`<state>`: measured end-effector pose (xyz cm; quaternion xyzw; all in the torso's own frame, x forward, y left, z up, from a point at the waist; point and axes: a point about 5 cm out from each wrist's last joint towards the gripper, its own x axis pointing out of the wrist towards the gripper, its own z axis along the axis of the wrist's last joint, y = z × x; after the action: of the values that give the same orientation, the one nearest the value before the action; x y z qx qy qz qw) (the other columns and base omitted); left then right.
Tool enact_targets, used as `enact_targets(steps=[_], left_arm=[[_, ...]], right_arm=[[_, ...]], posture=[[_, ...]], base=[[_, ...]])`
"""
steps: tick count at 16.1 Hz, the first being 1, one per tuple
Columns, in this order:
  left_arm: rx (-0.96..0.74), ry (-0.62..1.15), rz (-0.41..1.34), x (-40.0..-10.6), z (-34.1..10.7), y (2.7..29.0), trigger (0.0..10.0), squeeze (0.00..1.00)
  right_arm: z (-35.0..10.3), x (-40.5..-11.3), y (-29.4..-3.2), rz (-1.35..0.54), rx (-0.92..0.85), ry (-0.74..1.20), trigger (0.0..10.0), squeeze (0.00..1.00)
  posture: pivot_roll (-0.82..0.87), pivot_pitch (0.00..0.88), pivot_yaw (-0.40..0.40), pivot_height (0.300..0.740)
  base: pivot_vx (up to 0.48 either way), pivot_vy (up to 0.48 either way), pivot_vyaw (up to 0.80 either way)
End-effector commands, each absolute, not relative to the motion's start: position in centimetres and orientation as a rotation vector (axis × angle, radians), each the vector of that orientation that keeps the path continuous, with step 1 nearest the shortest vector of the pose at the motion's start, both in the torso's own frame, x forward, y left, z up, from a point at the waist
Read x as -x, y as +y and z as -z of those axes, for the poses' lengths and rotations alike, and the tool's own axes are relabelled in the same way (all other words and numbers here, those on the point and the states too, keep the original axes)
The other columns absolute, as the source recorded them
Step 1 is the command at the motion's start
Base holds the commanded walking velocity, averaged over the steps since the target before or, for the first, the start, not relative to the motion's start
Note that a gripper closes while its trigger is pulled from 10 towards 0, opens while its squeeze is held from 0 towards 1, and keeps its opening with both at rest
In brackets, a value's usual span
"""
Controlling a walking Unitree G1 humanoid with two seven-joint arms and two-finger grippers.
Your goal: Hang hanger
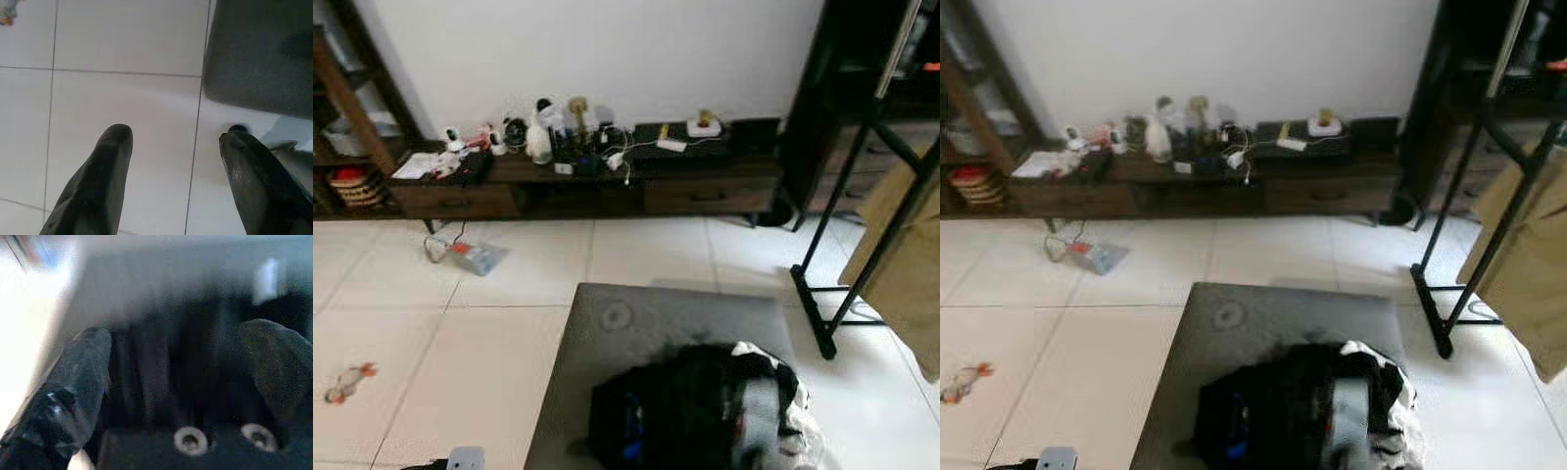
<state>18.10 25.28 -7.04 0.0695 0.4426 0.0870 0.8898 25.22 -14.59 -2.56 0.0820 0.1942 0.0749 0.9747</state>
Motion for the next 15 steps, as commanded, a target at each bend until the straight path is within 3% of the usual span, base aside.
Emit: enact_targets(steps=[1, 4, 6, 7, 8, 12, 15], left_arm=[[-0.163, 0.903, -0.187, -18.0, 6.8, 26.1, 10.0, 0.0], [-0.138, 0.732, -0.259, -20.1, 4.7, 27.7, 10.0, 0.0], [-0.088, 0.451, -0.255, -24.2, 0.8, 28.4, 10.0, 0.0], [-0.087, 0.247, -0.202, -27.0, -2.5, 27.8, 10.0, 0.0], [-0.101, 0.122, -0.142, -27.9, -4.6, 26.7, 10.0, 0.0], [-0.13, 0.012, -0.061, -26.7, -5.8, 24.1, 10.0, 0.0], [-0.131, -0.02, -0.022, -27.3, -7.1, 23.0, 10.0, 0.0]], right_arm=[[-0.3, -27.2, -13.9, -0.187, -0.171, 0.197, 10.0, 0.0], [-2.3, -27.6, -13.3, -0.235, -0.111, 0.066, 10.0, 0.0], [-2.1, -26.9, -13.8, -0.204, -0.101, 0.051, 10.0, 0.0], [-1.8, -26.4, -14.1, -0.174, -0.099, 0.058, 10.0, 0.0], [-1.7, -26.1, -14.3, -0.148, -0.103, 0.057, 10.0, 0.0], [-2.1, -25.7, -14.8, -0.087, -0.084, 0.027, 10.0, 0.0], [-2.5, -26.6, -15.6, -0.04, -0.062, 0.047, 10.0, 0.0]], posture=[[0.03, 0.088, 0.05, 0.74], [0.02, 0.086, 0.05, 0.74], [0.03, 0.082, 0.043, 0.74], [0.04, 0.077, 0.042, 0.74], [0.04, 0.079, 0.043, 0.74], [0.02, 0.073, 0.044, 0.74], [0.04, 0.073, 0.034, 0.74]], base=[[0.0, 0.0, 0.0], [0.0, 0.0, 0.0], [0.0, 0.0, 0.0], [0.0, 0.0, 0.0], [0.0, 0.0, 0.0], [0.0, 0.0, 0.0], [0.0, 0.0, 0.0]])
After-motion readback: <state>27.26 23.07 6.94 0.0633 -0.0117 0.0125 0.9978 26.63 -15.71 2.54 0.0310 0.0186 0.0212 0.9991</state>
